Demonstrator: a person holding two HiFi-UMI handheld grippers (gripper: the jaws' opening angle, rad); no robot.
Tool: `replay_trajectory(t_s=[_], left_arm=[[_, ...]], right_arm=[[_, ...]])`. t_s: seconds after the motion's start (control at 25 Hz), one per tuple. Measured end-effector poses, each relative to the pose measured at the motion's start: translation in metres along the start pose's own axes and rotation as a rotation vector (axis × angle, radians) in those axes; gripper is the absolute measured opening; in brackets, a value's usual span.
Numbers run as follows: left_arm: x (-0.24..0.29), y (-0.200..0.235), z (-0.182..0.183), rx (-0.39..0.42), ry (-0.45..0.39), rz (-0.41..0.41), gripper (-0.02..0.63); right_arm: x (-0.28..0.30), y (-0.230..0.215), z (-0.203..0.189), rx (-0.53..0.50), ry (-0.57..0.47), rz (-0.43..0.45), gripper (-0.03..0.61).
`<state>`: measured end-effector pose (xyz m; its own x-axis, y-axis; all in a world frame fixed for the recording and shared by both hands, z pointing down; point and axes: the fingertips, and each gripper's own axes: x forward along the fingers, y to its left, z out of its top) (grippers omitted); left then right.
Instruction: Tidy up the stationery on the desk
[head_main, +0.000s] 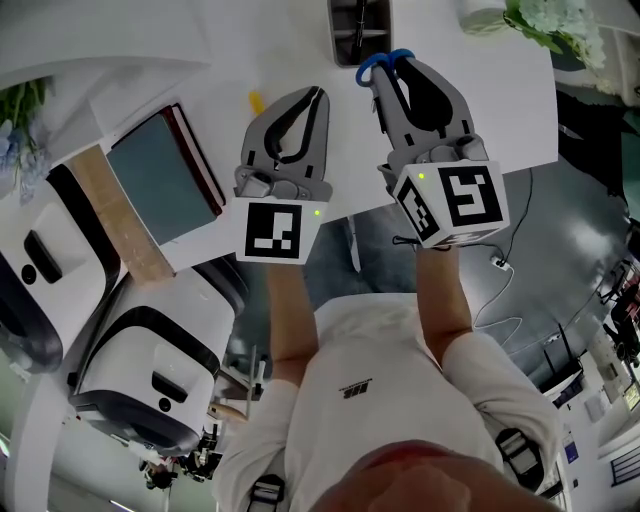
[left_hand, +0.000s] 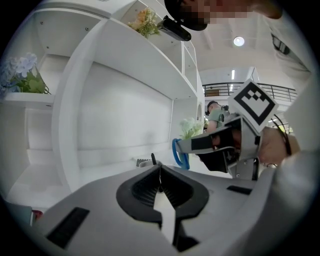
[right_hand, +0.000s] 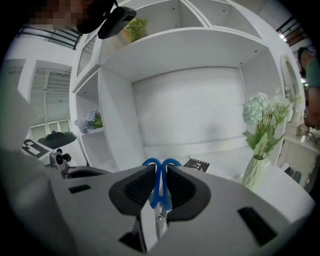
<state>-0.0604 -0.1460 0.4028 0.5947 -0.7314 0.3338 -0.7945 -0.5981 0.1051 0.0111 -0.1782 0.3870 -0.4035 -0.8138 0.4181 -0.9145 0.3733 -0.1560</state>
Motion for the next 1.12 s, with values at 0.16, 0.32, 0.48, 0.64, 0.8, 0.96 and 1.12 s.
replay_trajectory(t_s=[0.16,0.32,0.48,0.64,0.8,0.96,1.12], left_arm=[[0.008,-0.003,0.005,0.002,-0.006,-0.011,0.0],[0.015,-0.007,0.012,0.011,-0.011,-0.024,0.0],[0.024,-0.01,0.015,0.014,-0.004,-0.037,0.0],[0.033,-0.012,0.018,0.012,-0.003,-0.045,0.0],[0.04,-0.015,0.021,0.009,-0.002,-0.053,0.0],[0.044,-0.016,0.016,0.008,0.009,-0.056,0.0],[0.045,-0.017,0.013,0.004,0.017,-0.056,0.0]], right_arm=[[0.002,-0.016,0.014,0.017,-0.048,-0.023,0.057],[0.005,-0.029,0.024,0.031,-0.09,-0.041,0.057],[0.011,-0.037,0.032,0.038,-0.117,-0.05,0.057],[0.017,-0.044,0.038,0.044,-0.15,-0.063,0.057],[0.024,-0.048,0.041,0.035,-0.179,-0.069,0.057],[0.033,-0.049,0.037,0.024,-0.193,-0.069,0.057],[0.041,-0.048,0.024,-0.008,-0.171,-0.074,0.058]])
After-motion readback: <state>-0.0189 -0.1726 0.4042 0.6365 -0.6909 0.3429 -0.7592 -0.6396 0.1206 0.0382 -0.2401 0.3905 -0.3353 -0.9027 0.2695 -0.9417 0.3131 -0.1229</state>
